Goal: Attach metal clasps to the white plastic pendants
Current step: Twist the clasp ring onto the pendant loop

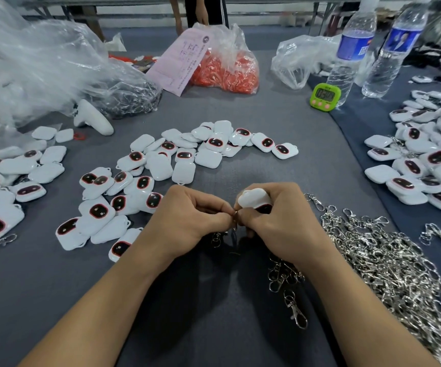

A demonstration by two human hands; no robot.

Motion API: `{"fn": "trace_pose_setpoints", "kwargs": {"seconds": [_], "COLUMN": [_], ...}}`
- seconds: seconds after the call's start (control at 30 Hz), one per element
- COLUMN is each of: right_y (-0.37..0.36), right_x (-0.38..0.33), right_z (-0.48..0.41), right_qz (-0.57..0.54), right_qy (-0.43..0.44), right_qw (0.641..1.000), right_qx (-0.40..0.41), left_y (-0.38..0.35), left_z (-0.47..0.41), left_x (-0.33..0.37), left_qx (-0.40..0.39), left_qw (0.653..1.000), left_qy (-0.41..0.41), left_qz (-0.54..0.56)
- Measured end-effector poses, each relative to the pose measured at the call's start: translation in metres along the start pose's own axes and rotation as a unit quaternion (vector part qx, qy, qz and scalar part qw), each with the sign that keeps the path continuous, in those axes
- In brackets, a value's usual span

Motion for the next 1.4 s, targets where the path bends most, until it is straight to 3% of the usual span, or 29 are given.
{"fn": "trace_pose_setpoints", "kwargs": {"seconds": [0.13,0.33,0.43,0.5,0.63,0.77,0.87,1.1,1.4], "right_y": [0.001,0.0,-0.016,-0.029,-0.03,-0.002,0.01,-0.011,-0.017], "right_x": [-0.009,-0.003,-0.014,-0.025,-0.027,-0.007,0.001,-0.007,-0.001], "right_z": [0.002,0.003,0.008,0.014,0.017,0.01,0.005,0.005,0.003], "right_qz": [0.035,0.017,0.08,0.127,0.142,0.124,0.116,0.074,0.119], "right_qy": [0.046,-0.006,0.029,0.069,0.07,-0.025,-0.06,-0.032,-0.055], "right_qw": [0.998,0.997,0.996,0.987,0.983,0.991,0.988,0.996,0.991], "right_qx": [0.004,0.079,0.003,-0.068,-0.088,0.049,0.083,0.036,-0.016], "left_y": [-0.003,0.019,0.034,0.036,0.029,0.012,-0.001,0.003,0.006], "left_z": [0.002,0.003,0.01,0.015,0.013,0.01,0.007,0.0,-0.003], "left_x": [0.001,0.005,0.013,0.018,0.019,0.019,0.017,0.003,-0.006], "left_qx": [-0.025,0.172,0.262,0.278,0.243,0.176,0.125,0.076,0.078], "left_qw": [0.999,0.984,0.96,0.946,0.931,0.909,0.9,0.954,0.962], "left_qy": [-0.009,-0.04,-0.077,-0.1,-0.106,-0.114,-0.118,-0.07,-0.073], "left_qz": [-0.018,0.025,-0.06,-0.132,-0.25,-0.36,-0.401,-0.281,-0.252]}}
Point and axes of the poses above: each hand's wrist, its own z-axis away from the middle knuckle, its own y-axis out of the back of the hand, x = y × z, the point moved 7 cm from there along -z, towards the middle knuckle, and after that the axes turned 6 degrees about z, right-handed, at the moved point
